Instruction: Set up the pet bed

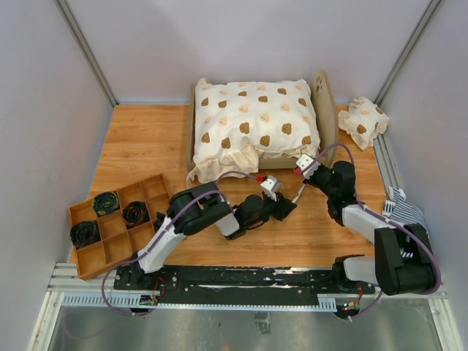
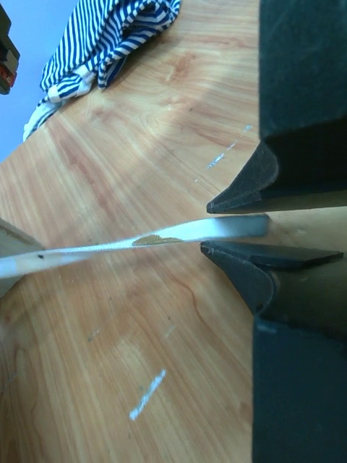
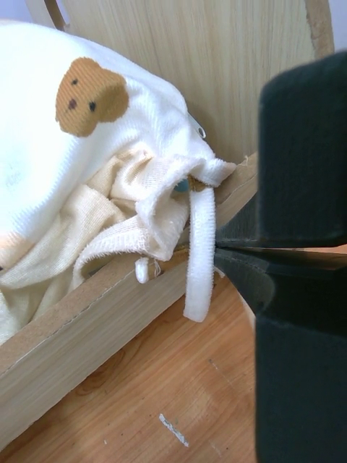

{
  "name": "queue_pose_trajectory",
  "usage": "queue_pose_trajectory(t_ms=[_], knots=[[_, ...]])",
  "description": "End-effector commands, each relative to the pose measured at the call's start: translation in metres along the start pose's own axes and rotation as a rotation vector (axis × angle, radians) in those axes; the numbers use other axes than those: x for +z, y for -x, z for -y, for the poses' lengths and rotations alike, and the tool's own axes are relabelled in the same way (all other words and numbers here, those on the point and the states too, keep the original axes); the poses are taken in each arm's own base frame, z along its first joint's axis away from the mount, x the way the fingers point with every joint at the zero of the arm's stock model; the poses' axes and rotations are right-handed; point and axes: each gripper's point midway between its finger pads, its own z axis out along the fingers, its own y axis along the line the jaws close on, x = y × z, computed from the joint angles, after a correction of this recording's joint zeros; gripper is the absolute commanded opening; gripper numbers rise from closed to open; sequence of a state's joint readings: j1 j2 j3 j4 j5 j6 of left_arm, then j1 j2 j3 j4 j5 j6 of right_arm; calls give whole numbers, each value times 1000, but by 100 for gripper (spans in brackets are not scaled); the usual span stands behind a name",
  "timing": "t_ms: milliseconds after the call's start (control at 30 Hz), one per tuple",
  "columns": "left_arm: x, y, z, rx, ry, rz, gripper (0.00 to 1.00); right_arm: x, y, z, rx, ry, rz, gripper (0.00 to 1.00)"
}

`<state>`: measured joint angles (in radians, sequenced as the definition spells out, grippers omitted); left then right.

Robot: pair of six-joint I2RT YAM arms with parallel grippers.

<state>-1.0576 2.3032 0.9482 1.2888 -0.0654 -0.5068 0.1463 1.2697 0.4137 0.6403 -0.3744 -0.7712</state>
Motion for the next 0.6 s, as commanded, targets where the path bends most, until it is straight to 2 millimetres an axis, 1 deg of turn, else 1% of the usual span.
queue_pose_trajectory(t_ms=[0,67,133,200,233,367,467,567], knots=[[-7,29,4,38,54,55,33,-4,12,5,-45,-25,55,0],[-10,43,4,43,75,88,43,-3,13,2,-44,-11,67,0],[-12,61,3,41,109,128,47,-4,16,2,-45,-11,87,0],[-9,81,1,22,145,162,48,-5,16,0,-46,-4,102,0],[-7,87,-2,4,165,158,48,-6,17,-1,-49,4,110,0],[6,118,-2,-58,148,196,47,-6,17,-1,-50,19,130,0],[12,135,-1,-68,120,231,47,-6,15,0,-46,20,129,0],[12,151,-2,-75,86,294,48,-6,14,0,-45,24,129,0]])
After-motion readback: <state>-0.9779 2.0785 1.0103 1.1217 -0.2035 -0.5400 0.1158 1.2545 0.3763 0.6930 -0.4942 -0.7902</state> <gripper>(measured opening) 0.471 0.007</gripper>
